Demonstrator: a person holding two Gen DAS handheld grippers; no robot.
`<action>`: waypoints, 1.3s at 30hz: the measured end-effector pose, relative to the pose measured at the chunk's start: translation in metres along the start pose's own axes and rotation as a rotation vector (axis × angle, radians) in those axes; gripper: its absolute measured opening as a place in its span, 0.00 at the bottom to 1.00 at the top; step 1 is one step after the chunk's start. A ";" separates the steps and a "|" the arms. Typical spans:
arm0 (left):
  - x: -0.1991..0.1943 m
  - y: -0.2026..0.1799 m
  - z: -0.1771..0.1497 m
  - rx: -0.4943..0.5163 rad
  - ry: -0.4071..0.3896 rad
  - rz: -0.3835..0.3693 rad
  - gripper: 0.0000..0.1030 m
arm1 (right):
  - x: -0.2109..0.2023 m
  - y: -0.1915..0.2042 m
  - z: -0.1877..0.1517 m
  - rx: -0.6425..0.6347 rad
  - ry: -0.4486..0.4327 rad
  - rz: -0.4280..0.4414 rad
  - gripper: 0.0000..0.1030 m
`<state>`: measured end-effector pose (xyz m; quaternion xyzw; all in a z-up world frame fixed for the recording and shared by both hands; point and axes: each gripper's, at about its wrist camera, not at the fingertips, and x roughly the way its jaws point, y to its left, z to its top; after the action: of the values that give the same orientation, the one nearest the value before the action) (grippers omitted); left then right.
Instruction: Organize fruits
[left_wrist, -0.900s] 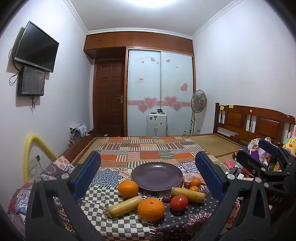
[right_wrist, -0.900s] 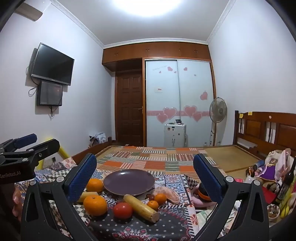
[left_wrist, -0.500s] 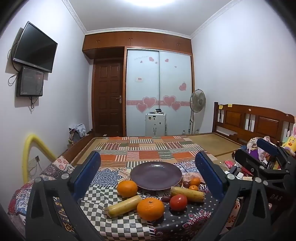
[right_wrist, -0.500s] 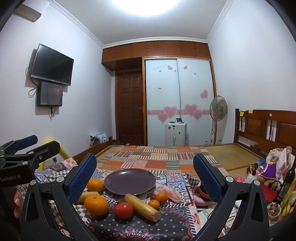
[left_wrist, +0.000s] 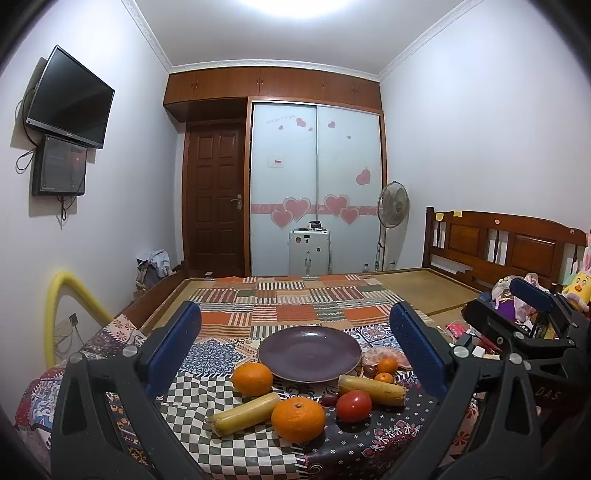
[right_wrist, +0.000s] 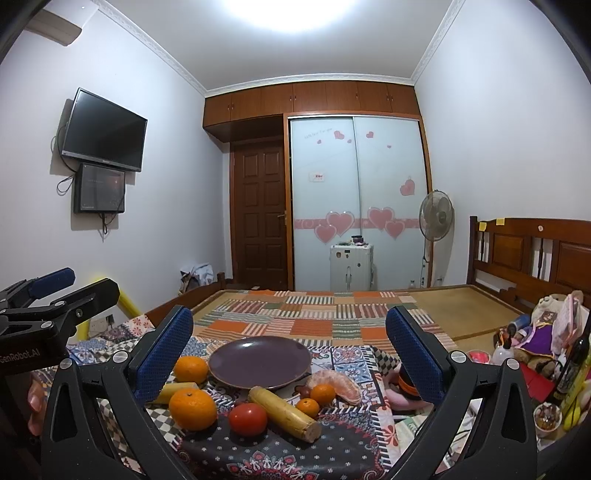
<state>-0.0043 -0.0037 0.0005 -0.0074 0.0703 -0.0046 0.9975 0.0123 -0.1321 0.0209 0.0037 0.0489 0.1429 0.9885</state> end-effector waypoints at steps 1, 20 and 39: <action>0.000 0.001 0.000 -0.001 0.001 -0.001 1.00 | 0.000 0.000 0.000 0.001 0.000 0.001 1.00; -0.001 0.002 0.001 -0.004 -0.007 0.004 1.00 | -0.001 0.000 0.001 0.004 0.007 0.011 1.00; -0.003 0.001 0.002 0.002 -0.008 0.001 1.00 | 0.000 -0.001 0.000 0.011 0.007 0.014 1.00</action>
<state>-0.0065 -0.0021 0.0026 -0.0066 0.0663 -0.0043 0.9978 0.0129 -0.1328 0.0213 0.0091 0.0530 0.1497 0.9873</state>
